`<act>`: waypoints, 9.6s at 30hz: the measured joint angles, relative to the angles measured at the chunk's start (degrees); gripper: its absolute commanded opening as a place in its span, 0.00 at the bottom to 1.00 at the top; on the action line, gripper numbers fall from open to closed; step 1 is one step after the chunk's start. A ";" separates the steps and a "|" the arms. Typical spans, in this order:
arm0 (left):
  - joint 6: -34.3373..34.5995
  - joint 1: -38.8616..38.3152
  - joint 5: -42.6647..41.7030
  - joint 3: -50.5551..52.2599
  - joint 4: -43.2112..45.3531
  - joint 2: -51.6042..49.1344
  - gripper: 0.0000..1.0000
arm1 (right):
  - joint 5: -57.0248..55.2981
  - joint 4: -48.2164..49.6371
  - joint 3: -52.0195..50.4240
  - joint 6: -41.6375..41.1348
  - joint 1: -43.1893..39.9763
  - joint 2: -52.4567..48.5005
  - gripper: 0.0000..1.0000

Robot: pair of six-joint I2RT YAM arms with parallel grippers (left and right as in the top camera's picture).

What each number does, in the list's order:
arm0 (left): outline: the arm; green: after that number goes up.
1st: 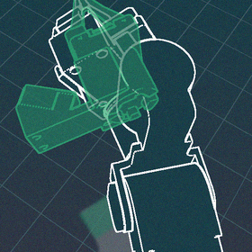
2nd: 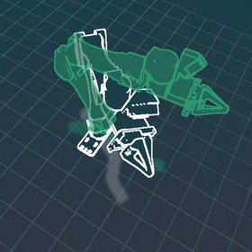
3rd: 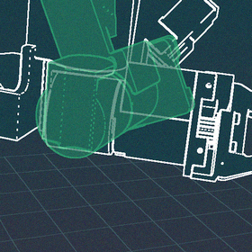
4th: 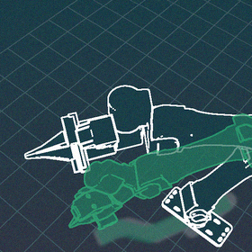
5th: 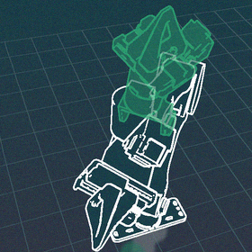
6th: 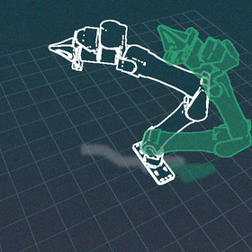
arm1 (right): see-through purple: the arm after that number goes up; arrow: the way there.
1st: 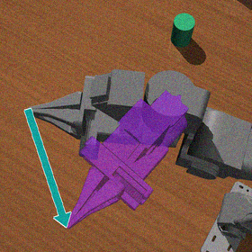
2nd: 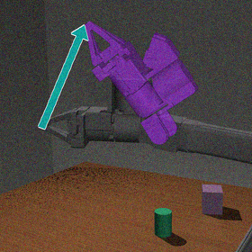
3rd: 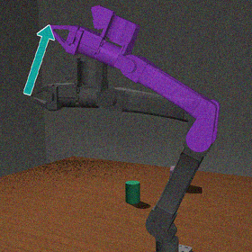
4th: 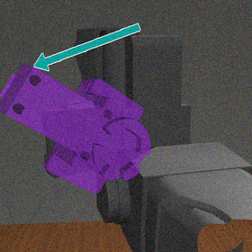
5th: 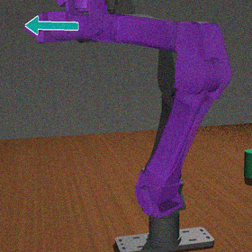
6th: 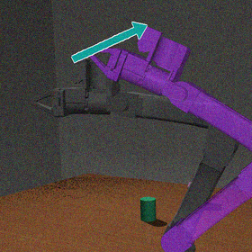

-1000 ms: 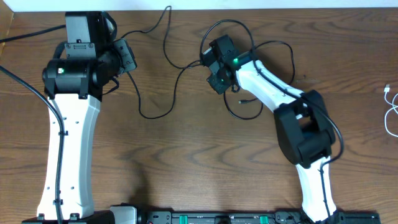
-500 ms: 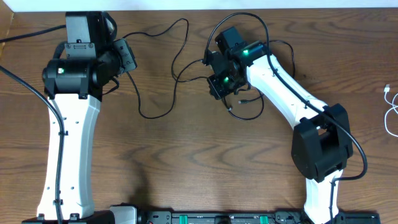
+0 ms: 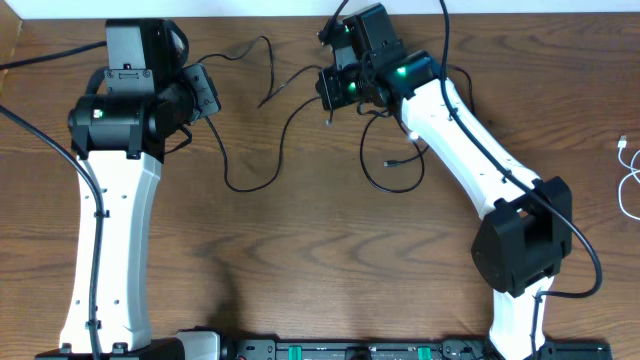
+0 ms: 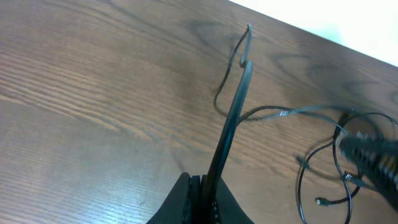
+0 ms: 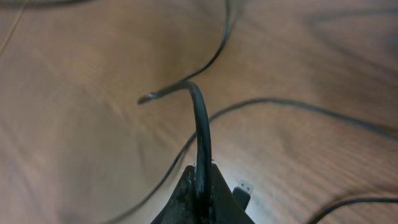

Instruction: Untangle cables

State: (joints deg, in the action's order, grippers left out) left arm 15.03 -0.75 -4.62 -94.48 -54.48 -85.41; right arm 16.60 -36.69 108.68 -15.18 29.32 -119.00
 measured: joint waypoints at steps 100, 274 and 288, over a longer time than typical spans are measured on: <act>0.13 0.00 -0.20 0.04 -0.68 0.00 0.08 | -26.88 -6.25 3.74 26.71 -16.96 -0.94 0.01; 5.73 17.20 -8.52 12.48 2.49 6.12 0.96 | -2.21 -18.34 8.74 26.03 -27.98 -11.93 0.66; 5.73 17.20 -8.52 12.48 2.51 6.10 0.96 | -8.72 -14.58 8.74 24.30 -25.86 -21.16 0.05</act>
State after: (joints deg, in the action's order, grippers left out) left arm 20.75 16.45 -13.15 -82.00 -51.96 -79.31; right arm 7.88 -51.27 117.43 9.13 3.46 -140.16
